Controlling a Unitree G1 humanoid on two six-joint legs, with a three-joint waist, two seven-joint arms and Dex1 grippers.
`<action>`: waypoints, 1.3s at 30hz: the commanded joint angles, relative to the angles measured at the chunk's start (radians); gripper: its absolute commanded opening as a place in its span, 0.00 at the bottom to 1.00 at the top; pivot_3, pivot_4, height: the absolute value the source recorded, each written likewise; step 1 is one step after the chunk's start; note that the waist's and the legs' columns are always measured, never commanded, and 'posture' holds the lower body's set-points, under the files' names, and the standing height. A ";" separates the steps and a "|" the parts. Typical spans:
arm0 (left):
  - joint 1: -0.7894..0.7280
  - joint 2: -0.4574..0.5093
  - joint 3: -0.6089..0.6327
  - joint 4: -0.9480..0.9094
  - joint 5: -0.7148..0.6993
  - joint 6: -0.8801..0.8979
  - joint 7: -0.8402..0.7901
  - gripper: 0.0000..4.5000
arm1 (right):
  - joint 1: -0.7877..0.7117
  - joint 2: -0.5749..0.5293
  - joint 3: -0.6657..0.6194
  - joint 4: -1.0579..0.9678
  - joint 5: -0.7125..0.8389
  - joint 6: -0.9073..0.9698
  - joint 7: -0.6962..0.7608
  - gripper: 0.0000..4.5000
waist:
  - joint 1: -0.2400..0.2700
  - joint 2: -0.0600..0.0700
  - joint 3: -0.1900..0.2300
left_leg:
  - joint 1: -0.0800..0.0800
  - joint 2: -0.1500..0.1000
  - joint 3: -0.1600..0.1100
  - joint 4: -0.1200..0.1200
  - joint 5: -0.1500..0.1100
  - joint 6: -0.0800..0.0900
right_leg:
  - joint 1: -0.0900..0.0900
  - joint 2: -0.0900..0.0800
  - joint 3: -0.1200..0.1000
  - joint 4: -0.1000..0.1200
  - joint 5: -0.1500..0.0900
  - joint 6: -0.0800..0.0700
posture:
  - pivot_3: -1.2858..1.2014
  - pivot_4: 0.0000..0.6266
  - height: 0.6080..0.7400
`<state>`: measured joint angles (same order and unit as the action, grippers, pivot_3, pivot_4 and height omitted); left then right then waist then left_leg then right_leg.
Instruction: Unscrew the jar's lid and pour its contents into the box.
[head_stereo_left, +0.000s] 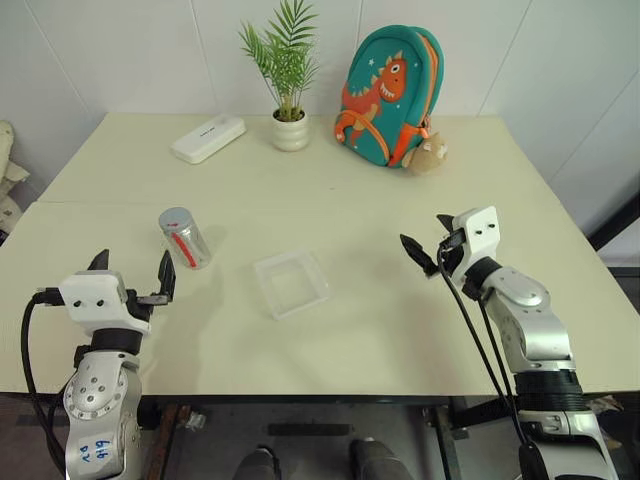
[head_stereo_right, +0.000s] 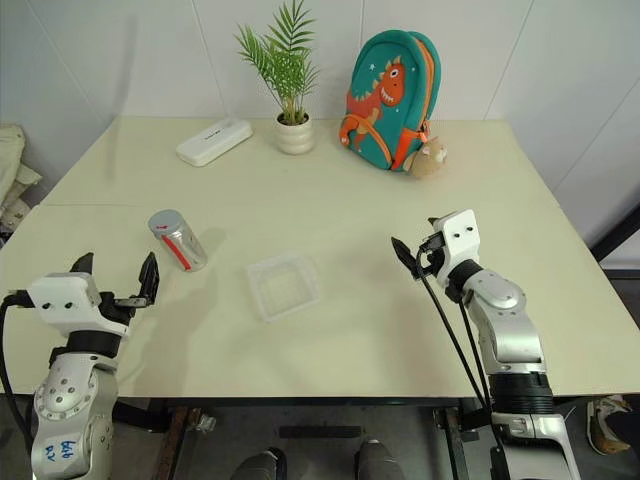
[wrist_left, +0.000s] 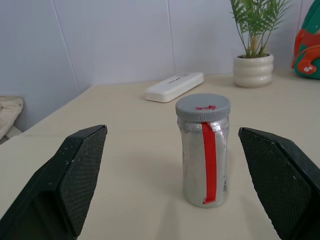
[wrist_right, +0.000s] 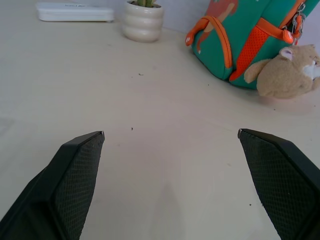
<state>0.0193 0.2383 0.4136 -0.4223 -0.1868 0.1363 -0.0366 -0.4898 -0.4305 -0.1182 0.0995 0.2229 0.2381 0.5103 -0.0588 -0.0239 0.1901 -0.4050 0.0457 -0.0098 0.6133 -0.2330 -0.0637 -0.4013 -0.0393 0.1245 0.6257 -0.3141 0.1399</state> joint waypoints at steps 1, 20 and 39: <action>-0.007 0.011 0.011 -0.029 -0.010 0.013 0.003 1.00 | 0.000 -0.011 -0.020 -0.049 0.010 -0.009 -0.003 1.00 | 0.000 0.000 0.000 | 0.000 0.000 0.000 0.000 0.000 0.000 | 0.000 0.000 0.000 0.000 0.000 0.000 | 0.52 0.24 1.00; -0.106 0.018 -0.041 0.147 0.044 -0.005 0.008 1.00 | 0.031 0.026 0.006 -0.146 0.060 0.088 0.020 1.00 | 0.002 0.000 0.000 | 0.000 0.000 0.000 0.000 0.000 0.000 | 0.000 0.000 0.000 0.000 0.000 0.000 | 0.52 0.24 1.00; -0.296 0.027 -0.085 0.472 0.065 -0.168 -0.023 1.00 | 0.052 -0.177 0.022 -0.428 0.379 0.338 0.369 1.00 | 0.005 -0.001 0.000 | 0.000 0.000 0.000 0.000 0.000 0.000 | 0.000 0.000 -0.001 0.000 0.000 0.001 | 0.52 0.24 1.00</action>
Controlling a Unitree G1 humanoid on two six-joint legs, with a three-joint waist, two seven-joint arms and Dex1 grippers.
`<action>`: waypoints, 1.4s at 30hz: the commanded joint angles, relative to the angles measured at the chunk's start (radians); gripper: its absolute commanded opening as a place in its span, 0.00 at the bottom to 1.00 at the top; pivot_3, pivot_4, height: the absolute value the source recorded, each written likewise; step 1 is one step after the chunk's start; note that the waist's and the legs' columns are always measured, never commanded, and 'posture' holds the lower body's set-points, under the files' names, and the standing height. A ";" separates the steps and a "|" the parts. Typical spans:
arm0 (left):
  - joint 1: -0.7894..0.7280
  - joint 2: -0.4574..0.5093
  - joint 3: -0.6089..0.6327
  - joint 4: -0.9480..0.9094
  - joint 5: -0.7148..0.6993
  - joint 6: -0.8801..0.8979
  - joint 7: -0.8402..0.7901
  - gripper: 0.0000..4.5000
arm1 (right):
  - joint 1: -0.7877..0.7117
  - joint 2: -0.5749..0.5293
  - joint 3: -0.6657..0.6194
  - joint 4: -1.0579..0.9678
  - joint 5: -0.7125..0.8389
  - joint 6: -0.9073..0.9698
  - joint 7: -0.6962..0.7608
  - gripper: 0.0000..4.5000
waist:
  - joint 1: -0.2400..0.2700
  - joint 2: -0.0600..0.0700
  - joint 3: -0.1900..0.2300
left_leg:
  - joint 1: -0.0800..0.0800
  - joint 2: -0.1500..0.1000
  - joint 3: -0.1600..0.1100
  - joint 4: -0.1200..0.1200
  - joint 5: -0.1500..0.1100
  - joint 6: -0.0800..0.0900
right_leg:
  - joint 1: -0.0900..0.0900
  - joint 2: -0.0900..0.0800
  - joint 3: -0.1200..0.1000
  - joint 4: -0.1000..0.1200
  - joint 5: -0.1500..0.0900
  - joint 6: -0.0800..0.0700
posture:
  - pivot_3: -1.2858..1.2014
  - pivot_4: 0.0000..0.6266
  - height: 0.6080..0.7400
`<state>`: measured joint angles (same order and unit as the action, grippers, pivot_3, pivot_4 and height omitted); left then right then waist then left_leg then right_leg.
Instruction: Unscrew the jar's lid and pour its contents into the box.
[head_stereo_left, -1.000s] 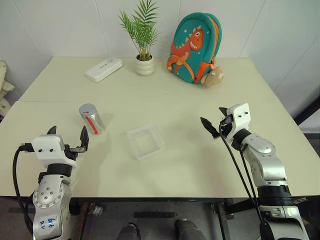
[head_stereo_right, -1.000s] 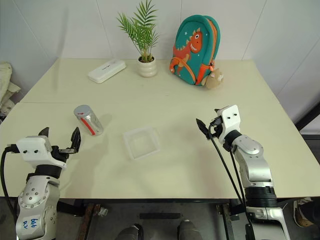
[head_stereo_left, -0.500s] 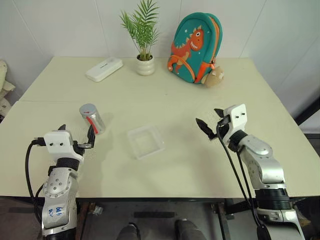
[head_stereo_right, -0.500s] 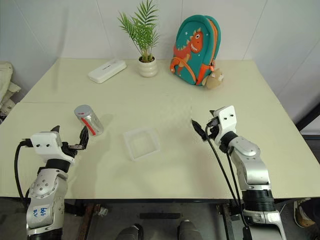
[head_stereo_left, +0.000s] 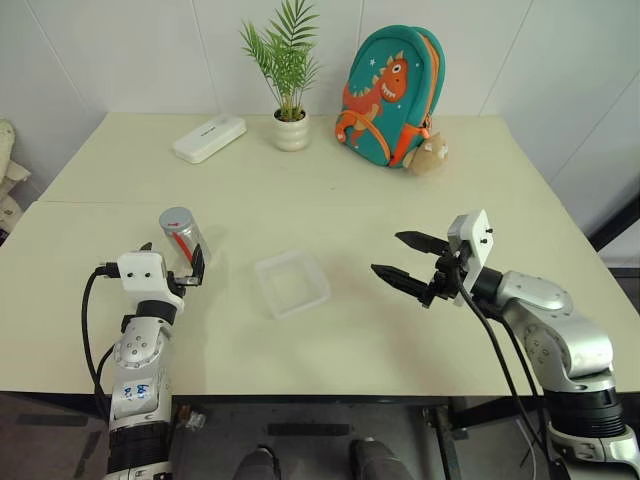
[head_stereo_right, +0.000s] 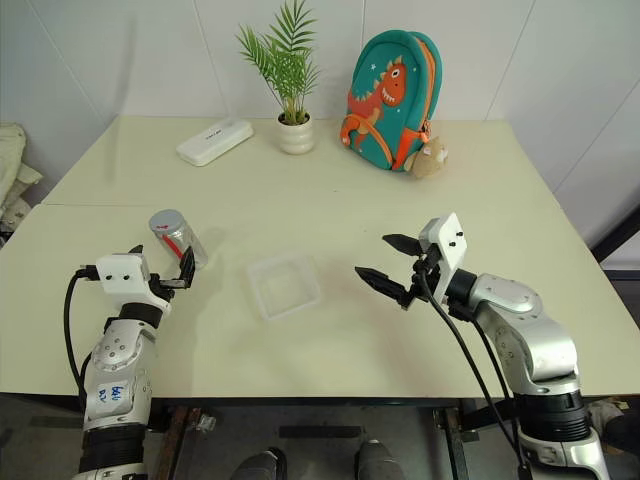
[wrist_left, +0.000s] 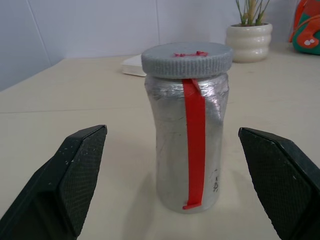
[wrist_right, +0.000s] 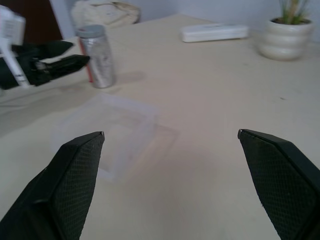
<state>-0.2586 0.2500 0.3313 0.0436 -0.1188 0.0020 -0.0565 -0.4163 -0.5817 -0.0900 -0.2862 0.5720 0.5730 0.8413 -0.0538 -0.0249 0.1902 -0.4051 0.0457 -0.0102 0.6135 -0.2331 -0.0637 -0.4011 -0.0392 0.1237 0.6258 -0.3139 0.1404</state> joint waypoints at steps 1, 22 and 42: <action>-0.026 0.017 -0.002 0.018 -0.004 -0.038 -0.005 1.00 | -0.031 -0.030 -0.002 -0.041 0.030 0.001 0.044 1.00 | -0.001 0.000 0.000 | 0.000 0.000 0.000 0.000 0.000 0.000 | 0.000 0.000 0.000 0.000 0.000 0.000 | 0.52 0.24 1.00; -0.161 0.039 -0.001 0.206 -0.022 -0.097 -0.037 1.00 | -0.100 -0.021 0.025 0.014 -0.025 -0.041 0.044 1.00 | 0.003 -0.001 0.000 | 0.000 0.000 0.000 0.000 0.000 0.000 | 0.000 0.000 0.000 0.000 0.000 0.000 | 0.52 0.24 1.00; -0.188 0.043 -0.017 0.269 -0.017 -0.137 -0.042 0.45 | -0.101 -0.010 0.034 0.014 -0.037 -0.053 0.027 1.00 | 0.003 -0.001 0.000 | 0.000 0.000 0.000 0.000 0.000 0.000 | 0.000 0.000 -0.001 0.001 0.000 0.000 | 0.52 0.24 1.00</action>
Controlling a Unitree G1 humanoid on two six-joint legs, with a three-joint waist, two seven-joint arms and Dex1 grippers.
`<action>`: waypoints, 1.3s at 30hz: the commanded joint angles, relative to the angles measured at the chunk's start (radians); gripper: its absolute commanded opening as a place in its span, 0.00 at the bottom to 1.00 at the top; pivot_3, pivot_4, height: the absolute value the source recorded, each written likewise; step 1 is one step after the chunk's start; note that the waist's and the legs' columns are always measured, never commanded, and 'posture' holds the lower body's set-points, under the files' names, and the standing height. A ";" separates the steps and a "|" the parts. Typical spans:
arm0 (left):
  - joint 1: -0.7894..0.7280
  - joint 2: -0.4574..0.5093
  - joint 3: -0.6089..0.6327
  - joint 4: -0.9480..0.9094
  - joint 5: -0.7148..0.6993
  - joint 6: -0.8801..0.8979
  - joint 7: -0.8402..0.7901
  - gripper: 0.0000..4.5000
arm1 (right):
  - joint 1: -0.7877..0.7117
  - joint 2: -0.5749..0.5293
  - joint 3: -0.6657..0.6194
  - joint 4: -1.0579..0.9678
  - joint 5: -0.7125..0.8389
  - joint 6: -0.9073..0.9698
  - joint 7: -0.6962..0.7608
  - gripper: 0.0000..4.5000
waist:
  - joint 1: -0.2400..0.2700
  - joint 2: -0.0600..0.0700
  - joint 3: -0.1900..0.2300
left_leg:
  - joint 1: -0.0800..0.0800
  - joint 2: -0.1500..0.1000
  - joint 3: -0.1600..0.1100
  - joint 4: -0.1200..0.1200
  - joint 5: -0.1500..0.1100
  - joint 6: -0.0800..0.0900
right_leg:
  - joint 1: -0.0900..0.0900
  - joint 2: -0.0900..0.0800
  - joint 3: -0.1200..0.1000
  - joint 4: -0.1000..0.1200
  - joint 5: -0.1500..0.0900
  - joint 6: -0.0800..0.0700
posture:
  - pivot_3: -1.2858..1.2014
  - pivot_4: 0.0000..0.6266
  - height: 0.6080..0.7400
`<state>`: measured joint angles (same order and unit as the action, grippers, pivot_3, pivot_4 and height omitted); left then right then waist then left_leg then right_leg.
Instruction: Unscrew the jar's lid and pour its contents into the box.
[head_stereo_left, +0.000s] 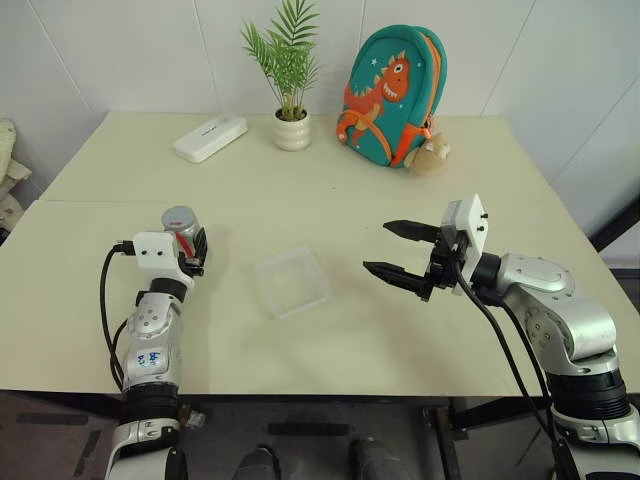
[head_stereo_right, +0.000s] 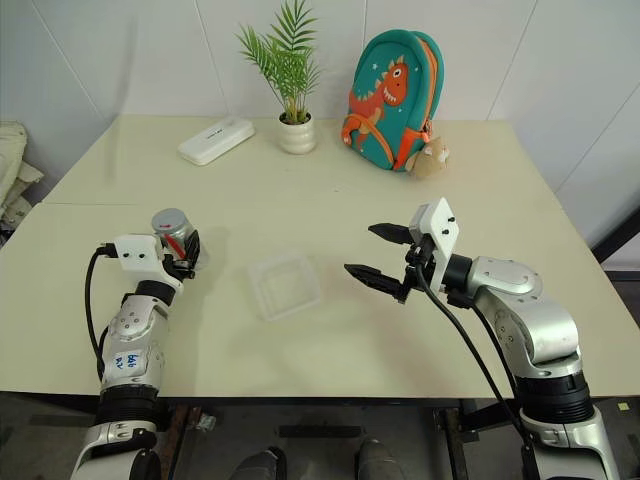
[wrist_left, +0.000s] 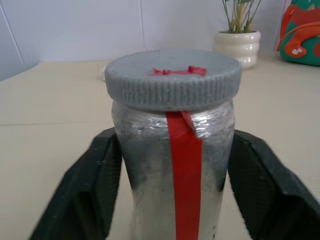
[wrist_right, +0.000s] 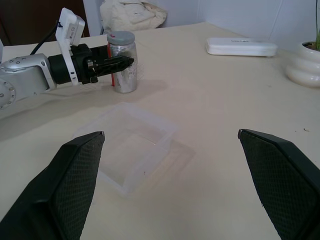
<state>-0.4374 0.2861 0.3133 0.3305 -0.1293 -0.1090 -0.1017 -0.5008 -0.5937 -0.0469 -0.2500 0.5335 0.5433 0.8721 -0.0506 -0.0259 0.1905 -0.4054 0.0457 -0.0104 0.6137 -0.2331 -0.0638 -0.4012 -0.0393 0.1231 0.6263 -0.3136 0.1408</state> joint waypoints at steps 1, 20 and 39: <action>-0.009 0.007 0.001 -0.018 -0.008 -0.027 0.004 0.44 | -0.017 0.002 -0.009 -0.022 0.001 -0.024 -0.004 1.00 | 0.000 0.000 0.000 | 0.000 0.000 0.000 0.000 0.000 0.000 | 0.000 0.000 0.000 0.000 0.000 0.000 | 0.52 0.24 1.00; 0.053 0.163 -0.068 -0.569 -0.275 0.425 -0.288 0.44 | -0.187 0.212 0.072 -0.220 0.014 0.176 -0.352 1.00 | -0.007 0.000 0.000 | 0.000 0.001 0.000 0.000 0.000 0.000 | -0.001 0.000 0.000 0.001 0.000 0.000 | 0.52 0.24 1.00; -0.121 0.281 -0.243 -0.473 -0.425 0.650 -0.709 0.44 | -0.308 0.414 0.216 -0.232 -0.038 0.335 -0.577 1.00 | -0.010 0.000 0.000 | -0.006 0.001 -0.001 -0.001 0.000 0.000 | -0.010 0.000 -0.002 0.004 -0.002 -0.003 | 0.52 0.24 1.00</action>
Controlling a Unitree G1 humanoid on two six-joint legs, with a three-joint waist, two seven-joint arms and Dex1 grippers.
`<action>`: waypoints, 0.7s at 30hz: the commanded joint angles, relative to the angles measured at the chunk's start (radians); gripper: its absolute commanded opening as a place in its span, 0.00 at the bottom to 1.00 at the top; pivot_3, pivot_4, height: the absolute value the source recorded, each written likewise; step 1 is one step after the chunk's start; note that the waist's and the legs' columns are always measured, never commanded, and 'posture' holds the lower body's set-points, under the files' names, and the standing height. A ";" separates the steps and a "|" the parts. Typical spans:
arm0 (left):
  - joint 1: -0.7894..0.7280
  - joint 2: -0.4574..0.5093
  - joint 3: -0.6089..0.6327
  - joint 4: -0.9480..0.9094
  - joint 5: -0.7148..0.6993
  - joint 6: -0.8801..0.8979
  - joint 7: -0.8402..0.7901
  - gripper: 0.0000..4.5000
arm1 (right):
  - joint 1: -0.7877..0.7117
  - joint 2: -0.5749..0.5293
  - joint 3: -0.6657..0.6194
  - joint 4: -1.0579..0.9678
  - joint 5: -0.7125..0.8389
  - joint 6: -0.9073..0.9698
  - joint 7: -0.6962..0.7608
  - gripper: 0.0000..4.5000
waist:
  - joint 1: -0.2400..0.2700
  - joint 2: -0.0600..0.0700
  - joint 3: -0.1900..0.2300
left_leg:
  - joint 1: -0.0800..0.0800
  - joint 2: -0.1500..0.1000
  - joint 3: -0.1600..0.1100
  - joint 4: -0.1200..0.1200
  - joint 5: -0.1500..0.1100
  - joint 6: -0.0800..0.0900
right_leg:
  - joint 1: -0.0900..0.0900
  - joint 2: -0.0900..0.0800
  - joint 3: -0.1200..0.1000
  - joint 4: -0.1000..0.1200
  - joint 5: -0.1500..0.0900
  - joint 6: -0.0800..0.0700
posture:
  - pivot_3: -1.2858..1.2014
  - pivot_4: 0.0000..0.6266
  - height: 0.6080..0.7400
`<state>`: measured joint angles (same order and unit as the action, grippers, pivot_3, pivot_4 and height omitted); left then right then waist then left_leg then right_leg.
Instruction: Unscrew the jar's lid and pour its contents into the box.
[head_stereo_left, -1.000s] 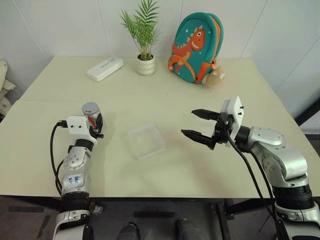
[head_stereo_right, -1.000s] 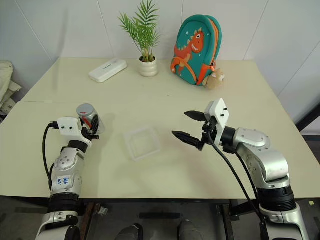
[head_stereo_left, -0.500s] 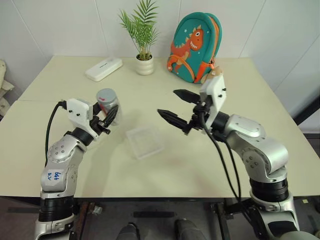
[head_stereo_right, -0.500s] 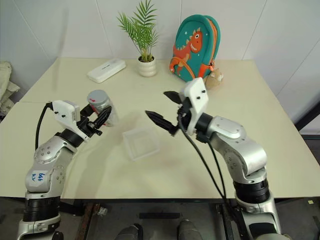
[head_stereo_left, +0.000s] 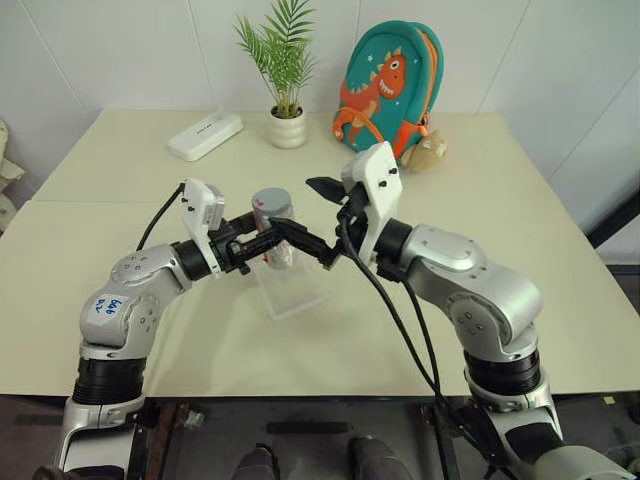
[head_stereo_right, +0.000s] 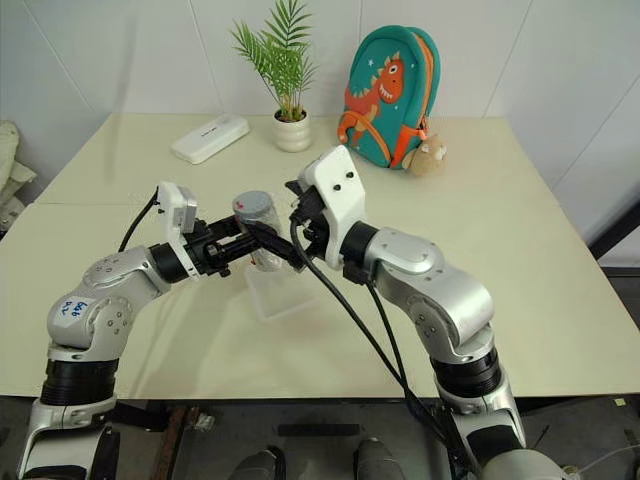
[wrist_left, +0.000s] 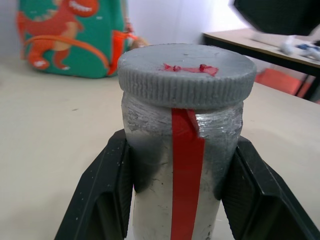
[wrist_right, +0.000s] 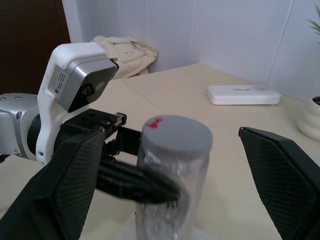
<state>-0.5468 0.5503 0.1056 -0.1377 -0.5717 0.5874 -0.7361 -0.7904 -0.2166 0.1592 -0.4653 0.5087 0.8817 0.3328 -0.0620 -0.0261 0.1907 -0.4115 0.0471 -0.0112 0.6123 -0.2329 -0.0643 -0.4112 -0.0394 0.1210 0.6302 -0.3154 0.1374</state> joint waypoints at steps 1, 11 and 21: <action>-0.011 0.018 -0.044 -0.002 0.023 -0.057 -0.091 0.44 | -0.013 0.050 0.013 -0.015 -0.016 -0.003 -0.046 1.00 | 0.001 0.000 0.000 | 0.000 0.000 0.000 0.000 0.000 0.000 | 0.000 0.000 0.000 0.000 0.000 0.000 | 0.52 0.24 1.00; -0.032 0.002 -0.039 0.061 0.055 -0.204 -0.173 0.44 | 0.019 0.046 0.041 0.007 -0.075 -0.033 -0.027 1.00 | 0.002 0.000 0.000 | -0.001 0.000 0.000 0.000 0.000 0.000 | 0.000 0.000 -0.001 0.000 0.000 -0.001 | 0.52 0.24 1.00; -0.008 0.003 -0.020 0.083 0.030 -0.252 -0.271 0.44 | 0.011 0.037 0.033 0.008 -0.070 -0.023 0.010 1.00 | 0.002 0.000 0.000 | -0.001 0.000 0.000 0.000 0.000 0.000 | 0.000 0.000 -0.001 0.000 0.000 -0.001 | 0.52 0.24 1.00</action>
<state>-0.5593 0.5527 0.0668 -0.0497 -0.5189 0.3597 -0.9862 -0.7599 -0.1765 0.2082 -0.4264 0.4308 0.8723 0.3311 -0.0598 -0.0261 0.1907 -0.4126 0.0471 -0.0113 0.6127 -0.2329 -0.0642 -0.4117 -0.0398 0.1199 0.6302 -0.3157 0.1369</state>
